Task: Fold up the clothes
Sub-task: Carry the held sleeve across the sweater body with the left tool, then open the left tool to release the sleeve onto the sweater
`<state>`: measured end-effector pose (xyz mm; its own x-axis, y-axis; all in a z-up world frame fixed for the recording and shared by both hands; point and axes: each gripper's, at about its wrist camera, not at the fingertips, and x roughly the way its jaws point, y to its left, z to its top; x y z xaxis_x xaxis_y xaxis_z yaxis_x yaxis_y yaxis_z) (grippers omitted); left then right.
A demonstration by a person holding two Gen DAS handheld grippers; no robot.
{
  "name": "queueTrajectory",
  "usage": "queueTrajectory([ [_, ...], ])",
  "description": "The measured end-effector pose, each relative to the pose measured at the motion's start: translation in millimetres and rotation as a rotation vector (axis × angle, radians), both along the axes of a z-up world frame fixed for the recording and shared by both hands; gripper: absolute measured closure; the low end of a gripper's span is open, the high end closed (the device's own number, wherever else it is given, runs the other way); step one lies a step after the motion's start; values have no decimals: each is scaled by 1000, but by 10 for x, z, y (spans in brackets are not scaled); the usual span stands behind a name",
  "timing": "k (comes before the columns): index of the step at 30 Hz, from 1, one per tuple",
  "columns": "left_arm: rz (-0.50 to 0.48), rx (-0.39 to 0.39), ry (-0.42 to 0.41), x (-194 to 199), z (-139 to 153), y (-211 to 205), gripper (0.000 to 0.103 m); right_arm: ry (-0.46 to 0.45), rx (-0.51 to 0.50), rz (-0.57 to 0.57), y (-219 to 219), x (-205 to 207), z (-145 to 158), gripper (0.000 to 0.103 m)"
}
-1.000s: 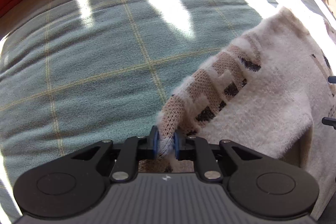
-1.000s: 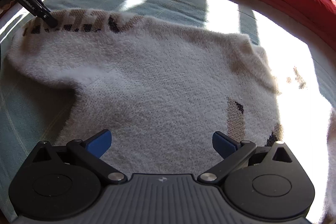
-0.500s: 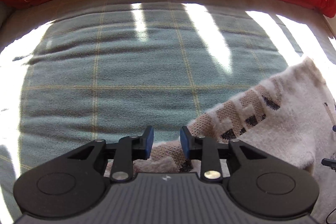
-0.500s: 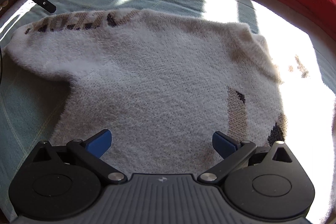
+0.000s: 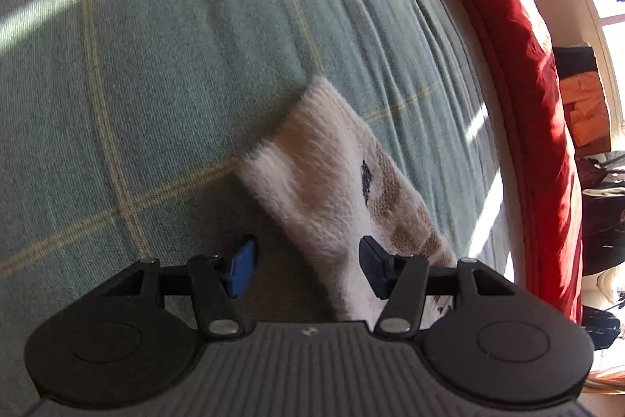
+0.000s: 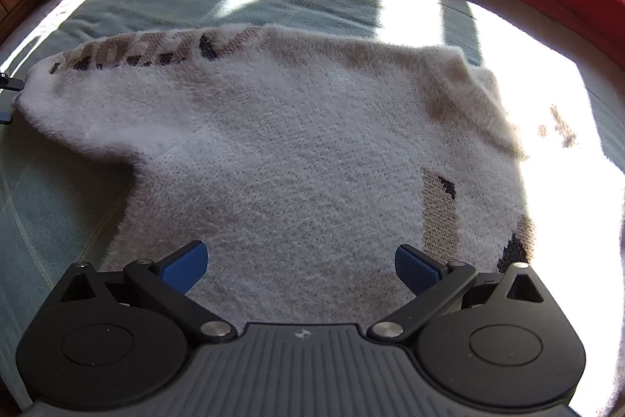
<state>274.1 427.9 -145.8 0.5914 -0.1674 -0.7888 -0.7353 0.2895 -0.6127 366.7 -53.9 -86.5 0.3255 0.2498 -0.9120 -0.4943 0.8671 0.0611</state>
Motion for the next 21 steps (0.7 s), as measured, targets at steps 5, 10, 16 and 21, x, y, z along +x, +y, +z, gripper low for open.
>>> queueTrajectory([
  [5, 71, 74, -85, 132, -58, -60, 66, -1, -24, 16, 41, -36, 93, 0],
  [10, 2, 313, -55, 262, 344, -144, 97, -7, -49, 51, 150, -59, 259, 0],
  [16, -40, 457, 11, 132, 504, -7, 97, -25, -62, 99, 350, 0, 406, 0],
  [21, -187, 588, -45, 297, 784, -216, 96, -24, -49, 131, 567, 27, 426, 0],
])
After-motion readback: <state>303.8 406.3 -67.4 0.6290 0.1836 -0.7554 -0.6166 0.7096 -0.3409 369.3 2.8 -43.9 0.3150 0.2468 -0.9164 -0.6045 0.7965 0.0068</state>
